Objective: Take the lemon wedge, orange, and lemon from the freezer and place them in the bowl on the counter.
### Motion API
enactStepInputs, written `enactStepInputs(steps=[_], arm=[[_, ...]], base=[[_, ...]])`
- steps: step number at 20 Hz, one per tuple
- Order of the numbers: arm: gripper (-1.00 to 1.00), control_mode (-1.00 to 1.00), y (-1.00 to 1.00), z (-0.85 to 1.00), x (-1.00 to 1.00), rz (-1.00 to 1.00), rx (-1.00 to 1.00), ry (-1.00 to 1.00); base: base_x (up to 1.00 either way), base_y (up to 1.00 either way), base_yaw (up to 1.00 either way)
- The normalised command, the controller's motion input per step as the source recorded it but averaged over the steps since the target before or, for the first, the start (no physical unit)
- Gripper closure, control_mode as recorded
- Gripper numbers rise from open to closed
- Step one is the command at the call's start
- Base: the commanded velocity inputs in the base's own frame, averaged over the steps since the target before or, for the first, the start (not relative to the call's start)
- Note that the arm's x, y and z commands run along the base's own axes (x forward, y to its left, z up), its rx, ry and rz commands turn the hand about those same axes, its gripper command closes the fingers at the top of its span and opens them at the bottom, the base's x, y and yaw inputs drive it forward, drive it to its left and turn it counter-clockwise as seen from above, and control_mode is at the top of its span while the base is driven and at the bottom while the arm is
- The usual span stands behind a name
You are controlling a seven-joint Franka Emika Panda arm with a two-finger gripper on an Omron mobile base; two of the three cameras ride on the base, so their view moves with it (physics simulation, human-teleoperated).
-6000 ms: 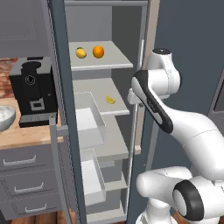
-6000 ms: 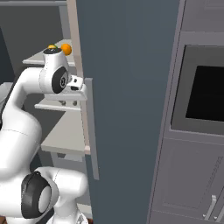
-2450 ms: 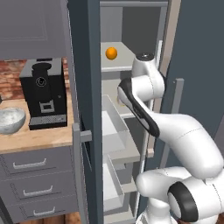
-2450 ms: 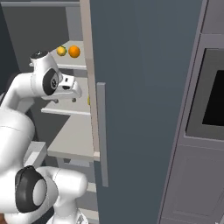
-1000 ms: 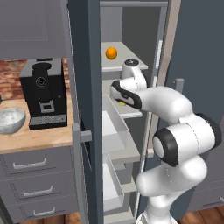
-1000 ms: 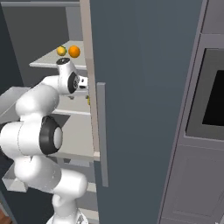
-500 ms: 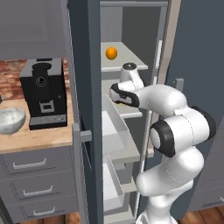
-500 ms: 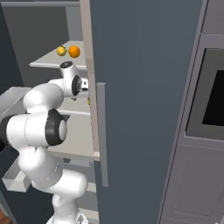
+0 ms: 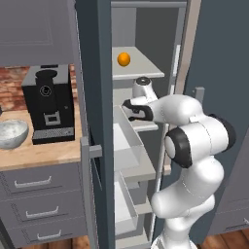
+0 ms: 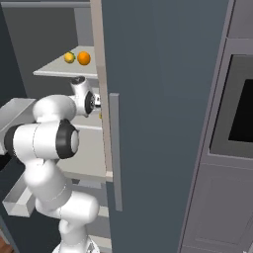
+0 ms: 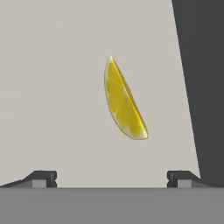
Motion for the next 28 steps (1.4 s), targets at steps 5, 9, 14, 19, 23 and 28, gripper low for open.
enactStepInputs(steps=[5, 9, 14, 19, 23, 28], arm=[[-1.00, -1.00, -0.04, -0.08, 0.41, 0.00, 0.00, 0.00], [-1.00, -1.00, -0.06, -0.06, 0.41, 0.00, 0.00, 0.00], [-1.00, -1.00, -0.09, -0.12, 0.33, 0.00, 0.00, 0.00], [-1.00, -1.00, -0.09, -0.03, 0.46, 0.00, 0.00, 0.00], [-1.00, -1.00, -0.07, -0.25, 0.27, 0.00, 0.00, 0.03], [1.00, -1.00, -0.09, -0.34, 0.00, 0.00, 0.00, 0.06]], base=[[0.00, 0.00, 0.00], [0.00, 0.00, 0.00], [0.00, 0.00, 0.00], [0.00, 0.00, 0.00], [0.00, 0.00, 0.00], [0.00, 0.00, 0.00]])
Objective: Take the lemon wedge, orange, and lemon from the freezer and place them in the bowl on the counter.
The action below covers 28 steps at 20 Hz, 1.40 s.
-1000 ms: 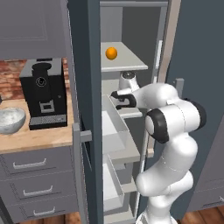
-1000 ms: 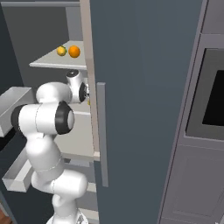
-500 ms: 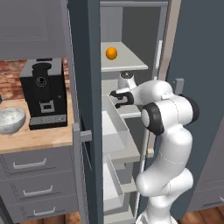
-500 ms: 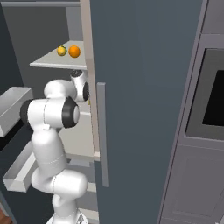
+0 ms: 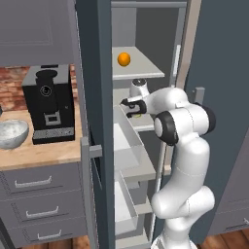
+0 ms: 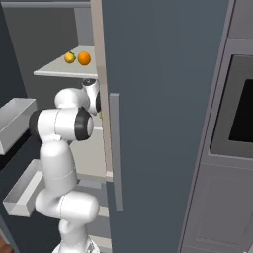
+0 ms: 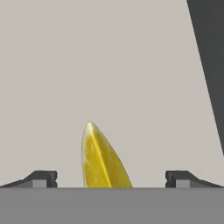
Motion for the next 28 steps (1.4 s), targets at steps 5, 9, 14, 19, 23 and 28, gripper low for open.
enactStepInputs(steps=[5, 9, 14, 19, 23, 28], arm=[[1.00, -1.00, 0.00, -0.01, 0.01, 0.00, 0.00, 0.00], [1.00, -1.00, 0.00, 0.00, 0.00, 0.00, 0.00, 0.00], [1.00, -1.00, 0.00, 0.00, -0.20, 0.00, 0.00, -0.01], [1.00, -1.00, 0.00, 0.00, -0.60, 0.00, 0.00, -0.12], [1.00, -1.00, 0.00, 0.01, -0.85, 0.00, 0.00, -0.26], [1.00, -1.00, 0.00, 0.33, -0.96, -0.03, 0.00, -0.36]], base=[[0.00, 0.00, 0.00], [0.00, 0.00, 0.00], [0.00, 0.00, 0.00], [0.00, 0.00, 0.00], [0.00, 0.00, 0.00], [0.00, 0.00, 0.00]])
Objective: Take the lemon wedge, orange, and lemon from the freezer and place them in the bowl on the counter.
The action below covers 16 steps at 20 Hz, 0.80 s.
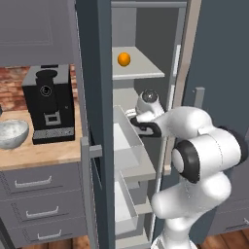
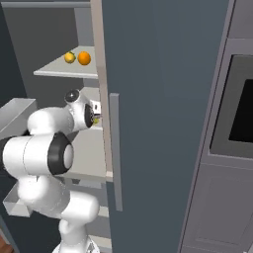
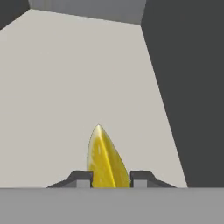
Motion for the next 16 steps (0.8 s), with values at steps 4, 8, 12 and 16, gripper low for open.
enactStepInputs(steps=[4, 8, 12, 16], arm=[[1.00, -1.00, 0.00, 0.98, -0.85, -0.07, 0.00, -0.22], [1.00, -1.00, 0.00, 1.00, -0.87, -0.07, 0.04, -0.03], [1.00, -1.00, 0.00, 1.00, -1.00, -0.04, 0.18, 0.09], [1.00, -1.00, 0.00, 1.00, -1.00, 0.00, 0.24, 0.24]], base=[[0.00, 0.00, 0.00], [0.00, 0.00, 0.00], [0.00, 0.00, 0.00], [0.00, 0.00, 0.00]])
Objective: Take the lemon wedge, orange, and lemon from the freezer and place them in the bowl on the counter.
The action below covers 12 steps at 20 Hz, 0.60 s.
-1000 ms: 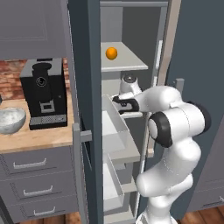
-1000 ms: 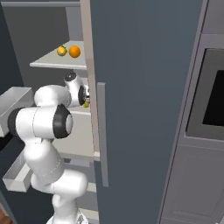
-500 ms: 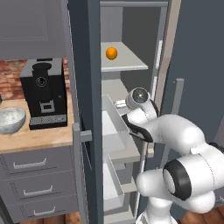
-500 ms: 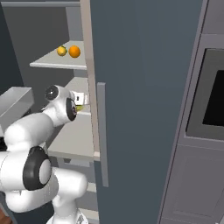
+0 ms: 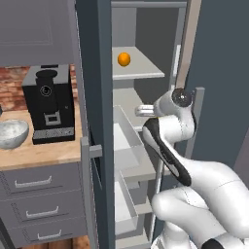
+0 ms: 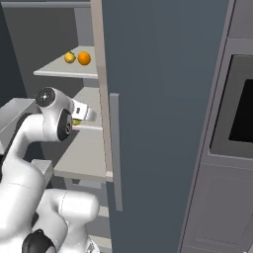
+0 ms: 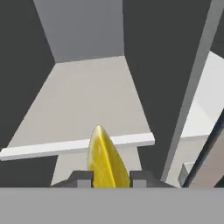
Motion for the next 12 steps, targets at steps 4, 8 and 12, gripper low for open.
enactStepInputs(steps=[4, 8, 12], arm=[[1.00, -1.00, 0.00, 0.25, -0.92, -0.07, 0.15, 0.27], [1.00, -1.00, 0.00, 0.00, -0.99, -0.16, 0.05, 0.22], [1.00, -1.00, 0.01, -0.06, -1.00, -0.20, 0.00, 0.10]], base=[[0.00, 0.00, 0.00], [0.00, 0.00, 0.00], [0.00, 0.00, 0.00]])
